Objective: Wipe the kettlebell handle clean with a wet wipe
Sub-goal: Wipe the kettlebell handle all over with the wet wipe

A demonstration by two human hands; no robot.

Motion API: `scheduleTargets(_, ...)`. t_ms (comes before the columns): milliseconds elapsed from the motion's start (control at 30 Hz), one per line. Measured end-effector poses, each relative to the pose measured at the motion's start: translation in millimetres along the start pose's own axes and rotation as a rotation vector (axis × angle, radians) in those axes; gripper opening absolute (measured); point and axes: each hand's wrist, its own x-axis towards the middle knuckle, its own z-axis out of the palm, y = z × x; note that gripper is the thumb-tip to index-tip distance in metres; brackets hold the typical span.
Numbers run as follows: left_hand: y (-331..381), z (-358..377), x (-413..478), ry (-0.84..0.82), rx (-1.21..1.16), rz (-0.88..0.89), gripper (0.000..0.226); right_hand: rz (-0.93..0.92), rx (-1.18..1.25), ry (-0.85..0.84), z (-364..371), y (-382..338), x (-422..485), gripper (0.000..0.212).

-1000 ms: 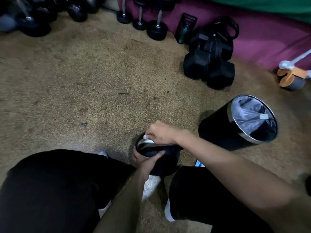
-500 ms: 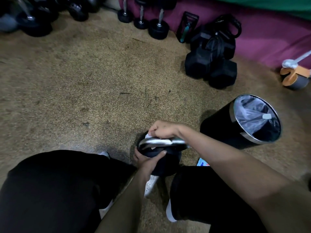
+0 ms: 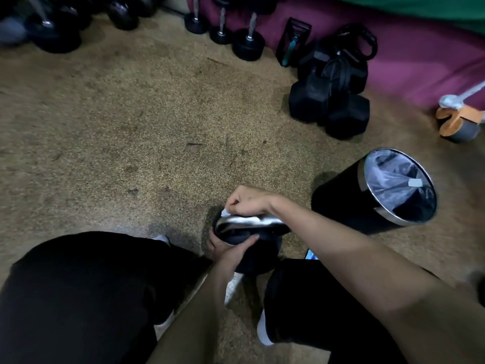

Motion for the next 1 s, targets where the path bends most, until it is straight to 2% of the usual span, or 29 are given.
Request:
scheduleTargets(67, -4, 3, 3, -0.009, -0.015, 0.006, 0.162, -0.053, -0.04, 0.009, -2, -5, -3, 0.026)
scheduleTargets(133, -13, 6, 14, 0.013, -0.017, 0.018, 0.182, -0.06, -0.095, 0.018, -8, -6, -6, 0.02)
scheduleTargets(200, -23, 10, 25, 0.034, -0.023, 0.019, 0.191, -0.046, -0.123, 0.047, -11, -5, -8, 0.019)
scheduleTargets(300, -19, 8, 22, 0.011, -0.028, 0.02, 0.184, -0.106, -0.193, 0.076, -6, -9, -14, 0.021)
scheduleTargets(400, -10, 6, 12, 0.014, -0.007, 0.009, 0.165, -0.23, -0.263, 0.027, 2, -16, -19, 0.02)
scheduleTargets(533, -4, 2, 4, 0.039, -0.006, 0.021, 0.143, -0.239, -0.295, 0.061, -2, -15, -22, 0.02)
scheduleTargets(700, -4, 1, 4, 0.024, 0.013, 0.009, 0.144, -0.204, -0.348, 0.107, 3, -18, -23, 0.02)
scheduleTargets(833, -2, 1, 3, 0.045, 0.056, 0.008, 0.144, -0.261, -0.528, 0.059, 22, -16, -20, 0.022)
scheduleTargets(1000, 4, -2, -2, -0.008, 0.055, -0.027, 0.138, -0.277, -0.601, 0.122, 21, -7, -16, 0.019)
